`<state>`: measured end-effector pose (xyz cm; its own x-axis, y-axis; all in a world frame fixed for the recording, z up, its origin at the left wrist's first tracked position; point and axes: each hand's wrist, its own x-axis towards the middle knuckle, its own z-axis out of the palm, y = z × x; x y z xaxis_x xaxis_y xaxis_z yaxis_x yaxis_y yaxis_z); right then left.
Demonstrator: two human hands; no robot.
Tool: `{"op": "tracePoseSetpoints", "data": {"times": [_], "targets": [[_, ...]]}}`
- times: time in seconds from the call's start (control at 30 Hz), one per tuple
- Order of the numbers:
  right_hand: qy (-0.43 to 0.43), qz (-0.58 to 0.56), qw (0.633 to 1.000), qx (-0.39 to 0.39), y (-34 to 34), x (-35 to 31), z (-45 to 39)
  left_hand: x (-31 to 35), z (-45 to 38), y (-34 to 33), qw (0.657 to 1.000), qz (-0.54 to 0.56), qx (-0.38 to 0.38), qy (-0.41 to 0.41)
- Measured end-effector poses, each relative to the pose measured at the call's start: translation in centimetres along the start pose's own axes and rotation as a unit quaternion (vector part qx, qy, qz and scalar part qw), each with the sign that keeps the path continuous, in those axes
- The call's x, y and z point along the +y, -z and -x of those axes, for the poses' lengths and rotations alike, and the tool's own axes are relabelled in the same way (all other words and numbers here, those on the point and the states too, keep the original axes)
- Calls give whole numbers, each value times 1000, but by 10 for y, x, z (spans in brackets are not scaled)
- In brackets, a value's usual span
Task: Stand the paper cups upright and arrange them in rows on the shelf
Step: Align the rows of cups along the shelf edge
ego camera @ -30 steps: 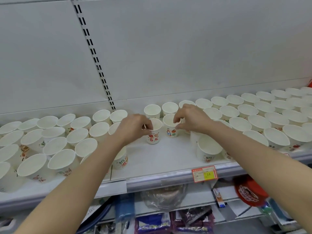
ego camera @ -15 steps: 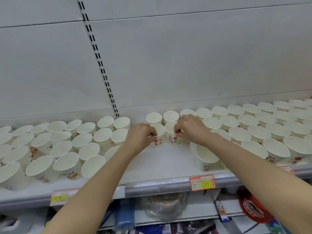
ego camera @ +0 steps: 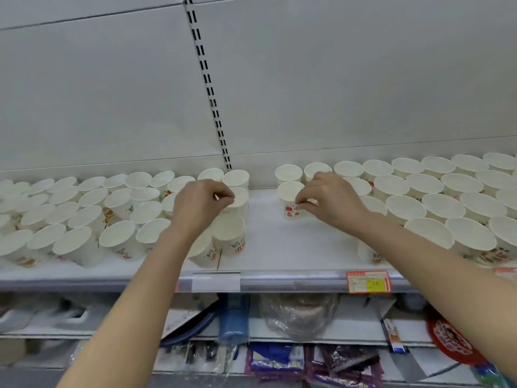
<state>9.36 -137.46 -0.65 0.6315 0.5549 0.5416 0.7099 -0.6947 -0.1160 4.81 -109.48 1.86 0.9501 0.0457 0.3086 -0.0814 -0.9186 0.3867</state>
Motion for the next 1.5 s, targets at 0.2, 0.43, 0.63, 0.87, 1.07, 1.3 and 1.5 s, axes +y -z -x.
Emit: {"op": "tracePoseSetpoints", "data": {"times": [0.2, 0.43, 0.63, 0.87, 1.07, 1.3, 1.5], "targets": [[70, -65, 995, -35, -48, -80, -8, -33, 58, 28, 998, -1, -36, 44], [59, -54, 996, -41, -66, -111, -18, -59, 87, 8, 995, -85, -47, -29], [-23, -24, 999, 27, -46, -106, 10, -58, 85, 3, 994, -34, -30, -95], [-150, 70, 985, 50, 4, -59, 57, 11, 46, -29, 980, 34, -64, -185], [-181, 130, 973, -53, 17, -37, 50, 51, 14, -60, 976, -33, -86, -197], [-154, 122, 977, -77, 20, -22, 60, 57, 23, -70, 979, -24, -74, -190], [-158, 114, 979, -66, 20, -18, 62, 75, 25, -72, 983, -26, -78, -166]]}}
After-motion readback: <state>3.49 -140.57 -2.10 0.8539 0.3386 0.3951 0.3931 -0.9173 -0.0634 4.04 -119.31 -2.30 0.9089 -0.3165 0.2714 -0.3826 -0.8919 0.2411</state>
